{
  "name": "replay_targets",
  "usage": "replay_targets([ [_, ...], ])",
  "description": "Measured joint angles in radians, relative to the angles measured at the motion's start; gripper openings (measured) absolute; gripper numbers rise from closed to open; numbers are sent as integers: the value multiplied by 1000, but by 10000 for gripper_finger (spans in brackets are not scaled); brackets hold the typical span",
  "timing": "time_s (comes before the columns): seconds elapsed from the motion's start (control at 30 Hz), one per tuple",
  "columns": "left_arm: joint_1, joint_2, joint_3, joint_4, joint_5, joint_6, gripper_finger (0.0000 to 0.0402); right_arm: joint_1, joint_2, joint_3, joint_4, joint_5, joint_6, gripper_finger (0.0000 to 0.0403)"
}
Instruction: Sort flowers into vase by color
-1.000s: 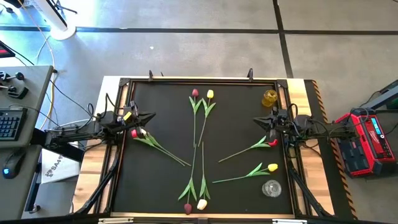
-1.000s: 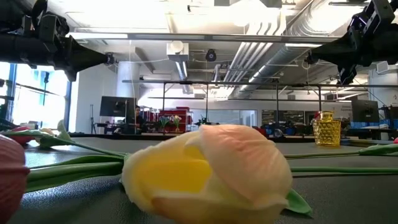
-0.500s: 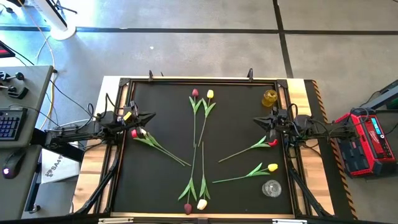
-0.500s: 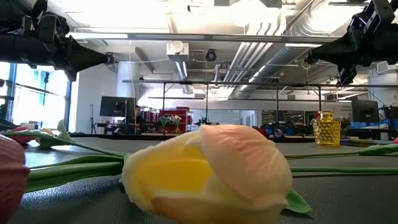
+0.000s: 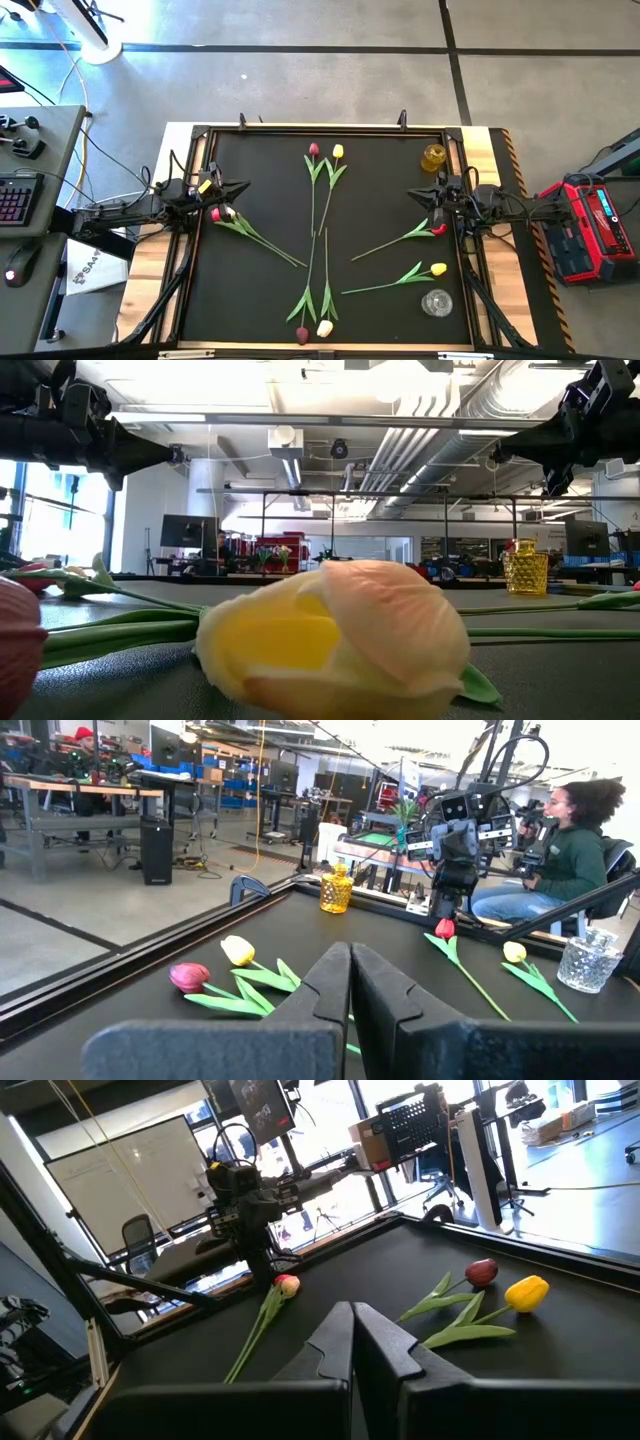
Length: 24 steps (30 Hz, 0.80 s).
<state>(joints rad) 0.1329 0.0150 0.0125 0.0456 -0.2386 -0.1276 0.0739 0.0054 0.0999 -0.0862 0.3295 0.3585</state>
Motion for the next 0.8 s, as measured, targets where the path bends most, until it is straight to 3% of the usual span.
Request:
replay_targets([
  [0.63, 0, 0, 0, 0, 0, 0, 0, 0, 0, 0, 0, 0, 0, 0],
  [0.8, 0, 0, 0, 8, 0, -1, 0, 0, 0, 0, 93, 93, 3, 0],
])
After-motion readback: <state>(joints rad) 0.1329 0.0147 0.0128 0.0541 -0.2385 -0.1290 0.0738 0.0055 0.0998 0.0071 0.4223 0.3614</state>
